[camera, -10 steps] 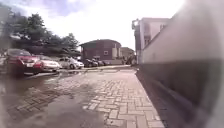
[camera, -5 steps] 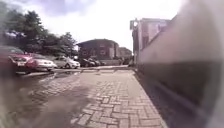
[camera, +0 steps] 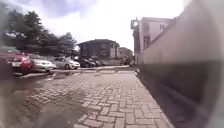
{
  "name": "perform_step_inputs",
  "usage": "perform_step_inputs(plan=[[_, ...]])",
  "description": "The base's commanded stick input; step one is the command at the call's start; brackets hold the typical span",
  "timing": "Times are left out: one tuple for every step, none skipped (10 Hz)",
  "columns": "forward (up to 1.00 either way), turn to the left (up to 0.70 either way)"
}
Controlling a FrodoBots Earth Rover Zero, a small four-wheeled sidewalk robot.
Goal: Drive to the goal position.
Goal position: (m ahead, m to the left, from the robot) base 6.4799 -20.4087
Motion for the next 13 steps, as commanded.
perform_step_inputs(plan=[[0.69, -0.22], [0.69, -0.35], [0.69, -0.11], [0.69, 0.03], [0.69, 0.03], [0.69, -0.35], [0.69, -0.3], [0.69, -0.06], [0.69, 0.03], [0.69, 0.03], [0.69, 0.03], [0.69, -0.24], [0.69, -0.25]])
